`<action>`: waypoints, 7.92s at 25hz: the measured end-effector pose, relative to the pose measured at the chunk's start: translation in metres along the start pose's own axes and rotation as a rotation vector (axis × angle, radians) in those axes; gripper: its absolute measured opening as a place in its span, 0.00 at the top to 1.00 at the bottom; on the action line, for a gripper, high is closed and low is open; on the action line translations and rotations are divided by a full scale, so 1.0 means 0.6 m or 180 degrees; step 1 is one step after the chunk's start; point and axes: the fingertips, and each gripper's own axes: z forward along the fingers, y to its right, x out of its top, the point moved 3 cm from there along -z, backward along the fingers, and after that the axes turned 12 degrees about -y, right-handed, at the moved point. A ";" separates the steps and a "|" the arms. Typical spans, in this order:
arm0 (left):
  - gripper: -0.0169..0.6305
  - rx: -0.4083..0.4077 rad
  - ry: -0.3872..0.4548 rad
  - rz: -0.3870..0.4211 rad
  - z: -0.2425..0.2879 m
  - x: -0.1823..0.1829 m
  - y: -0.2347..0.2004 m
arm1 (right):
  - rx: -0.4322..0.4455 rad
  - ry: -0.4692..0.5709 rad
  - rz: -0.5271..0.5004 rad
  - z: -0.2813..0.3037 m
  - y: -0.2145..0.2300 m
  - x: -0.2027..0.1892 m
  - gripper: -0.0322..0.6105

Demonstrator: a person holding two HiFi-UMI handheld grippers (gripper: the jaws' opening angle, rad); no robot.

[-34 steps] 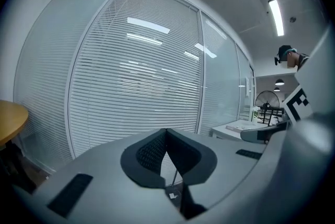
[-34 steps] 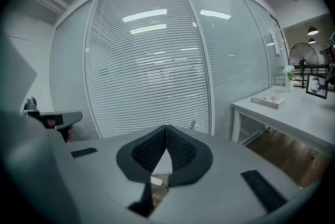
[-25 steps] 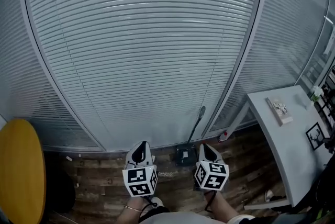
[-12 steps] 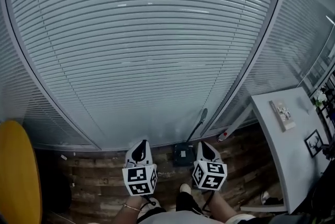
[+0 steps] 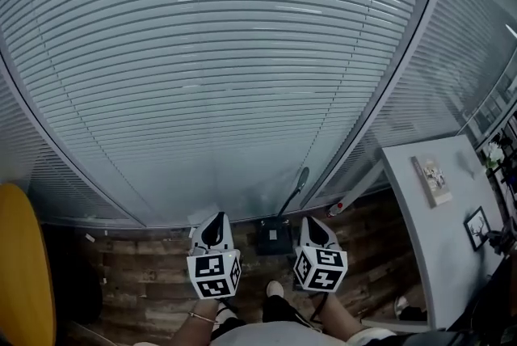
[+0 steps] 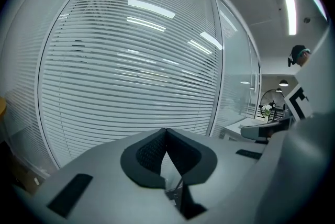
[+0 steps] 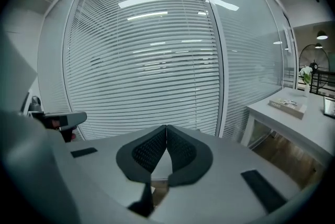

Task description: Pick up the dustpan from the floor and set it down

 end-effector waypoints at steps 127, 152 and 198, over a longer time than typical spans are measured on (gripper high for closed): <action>0.82 -0.0348 -0.0801 0.0764 0.599 -0.337 0.226 | -0.0537 -0.1009 0.0770 0.292 0.352 -0.348 0.90; 0.83 -0.0133 -0.0493 0.0741 0.413 -0.259 0.149 | -0.0232 -0.0663 0.0667 0.245 0.234 -0.269 0.90; 0.83 0.0727 -0.0131 0.0211 -0.053 -0.137 -0.117 | 0.0909 -0.0359 -0.0836 0.077 -0.217 -0.118 0.90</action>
